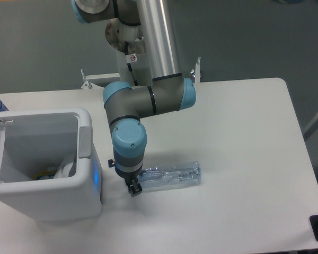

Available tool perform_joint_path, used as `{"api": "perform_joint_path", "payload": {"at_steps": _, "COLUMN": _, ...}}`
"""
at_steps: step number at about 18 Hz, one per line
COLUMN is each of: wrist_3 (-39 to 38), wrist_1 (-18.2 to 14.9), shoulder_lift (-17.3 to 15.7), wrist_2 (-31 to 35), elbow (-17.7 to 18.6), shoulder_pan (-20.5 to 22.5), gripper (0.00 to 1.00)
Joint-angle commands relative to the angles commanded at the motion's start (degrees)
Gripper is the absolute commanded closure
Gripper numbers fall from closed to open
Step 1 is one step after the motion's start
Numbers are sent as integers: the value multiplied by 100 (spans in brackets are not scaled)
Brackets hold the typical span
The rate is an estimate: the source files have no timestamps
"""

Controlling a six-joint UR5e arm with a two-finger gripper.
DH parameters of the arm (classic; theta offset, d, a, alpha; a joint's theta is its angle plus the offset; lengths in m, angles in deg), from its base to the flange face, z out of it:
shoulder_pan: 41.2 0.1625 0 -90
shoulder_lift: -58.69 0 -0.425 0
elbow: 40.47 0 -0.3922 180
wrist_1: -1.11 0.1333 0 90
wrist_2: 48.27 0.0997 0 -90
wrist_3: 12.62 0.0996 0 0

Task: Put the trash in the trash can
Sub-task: 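Close the gripper on the bottle near its cap end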

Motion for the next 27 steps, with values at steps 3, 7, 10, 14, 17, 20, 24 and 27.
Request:
{"api": "perform_joint_path", "payload": {"at_steps": 3, "wrist_3": 9, "wrist_1": 0, "shoulder_lift": 9, "wrist_2": 0, "elbow": 0, "shoulder_pan": 0, "gripper": 26}}
{"api": "perform_joint_path", "payload": {"at_steps": 7, "wrist_3": -52, "wrist_1": 9, "shoulder_lift": 44, "wrist_2": -9, "elbow": -35, "shoulder_pan": 0, "gripper": 26}}
{"api": "perform_joint_path", "payload": {"at_steps": 10, "wrist_3": -97, "wrist_1": 26, "shoulder_lift": 53, "wrist_2": -9, "elbow": -44, "shoulder_pan": 0, "gripper": 27}}
{"api": "perform_joint_path", "payload": {"at_steps": 14, "wrist_3": -97, "wrist_1": 26, "shoulder_lift": 44, "wrist_2": -9, "elbow": -62, "shoulder_pan": 0, "gripper": 34}}
{"api": "perform_joint_path", "payload": {"at_steps": 17, "wrist_3": -97, "wrist_1": 18, "shoulder_lift": 35, "wrist_2": -9, "elbow": -70, "shoulder_pan": 0, "gripper": 34}}
{"api": "perform_joint_path", "payload": {"at_steps": 20, "wrist_3": -140, "wrist_1": 26, "shoulder_lift": 53, "wrist_2": -9, "elbow": -88, "shoulder_pan": 0, "gripper": 39}}
{"api": "perform_joint_path", "payload": {"at_steps": 24, "wrist_3": -167, "wrist_1": 35, "shoulder_lift": 79, "wrist_2": 0, "elbow": -97, "shoulder_pan": 0, "gripper": 48}}
{"api": "perform_joint_path", "payload": {"at_steps": 27, "wrist_3": -202, "wrist_1": 26, "shoulder_lift": 79, "wrist_2": 0, "elbow": -97, "shoulder_pan": 0, "gripper": 52}}
